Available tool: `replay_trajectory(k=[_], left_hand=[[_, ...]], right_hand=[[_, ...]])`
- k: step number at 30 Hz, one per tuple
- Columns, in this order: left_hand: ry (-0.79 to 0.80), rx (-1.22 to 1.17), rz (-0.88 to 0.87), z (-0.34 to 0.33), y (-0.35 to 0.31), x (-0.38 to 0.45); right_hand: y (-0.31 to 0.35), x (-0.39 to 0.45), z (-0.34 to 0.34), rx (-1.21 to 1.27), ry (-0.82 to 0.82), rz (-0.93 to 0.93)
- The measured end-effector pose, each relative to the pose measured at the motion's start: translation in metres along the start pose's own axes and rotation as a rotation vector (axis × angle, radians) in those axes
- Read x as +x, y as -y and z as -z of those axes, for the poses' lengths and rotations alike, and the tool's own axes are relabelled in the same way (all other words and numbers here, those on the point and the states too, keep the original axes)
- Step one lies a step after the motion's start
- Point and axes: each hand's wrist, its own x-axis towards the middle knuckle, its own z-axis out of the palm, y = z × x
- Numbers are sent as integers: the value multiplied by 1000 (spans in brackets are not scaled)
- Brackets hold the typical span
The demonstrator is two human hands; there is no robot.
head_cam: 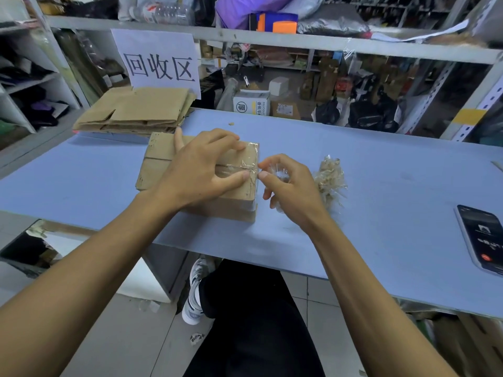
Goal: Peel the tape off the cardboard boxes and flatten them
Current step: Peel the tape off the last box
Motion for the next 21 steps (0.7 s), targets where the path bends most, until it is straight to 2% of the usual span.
replay_trajectory(k=[5, 7, 11, 14, 18, 21], left_hand=[[-3, 4, 1, 0, 1, -1], [3, 16, -4, -1, 1, 0], [11, 90, 8, -4, 1, 0], [6, 93, 15, -3, 0, -4], [-13, 122, -10, 0, -3, -15], [-34, 61, -18, 5, -1, -32]], right_hand=[[4, 6, -3, 14, -56, 62], [5, 8, -5, 43, -44, 21], [9, 16, 0, 117, 69, -107], [20, 29, 7, 22, 131, -112], [35, 35, 19, -107, 323, -68], [33, 21, 16, -140, 359, -56]])
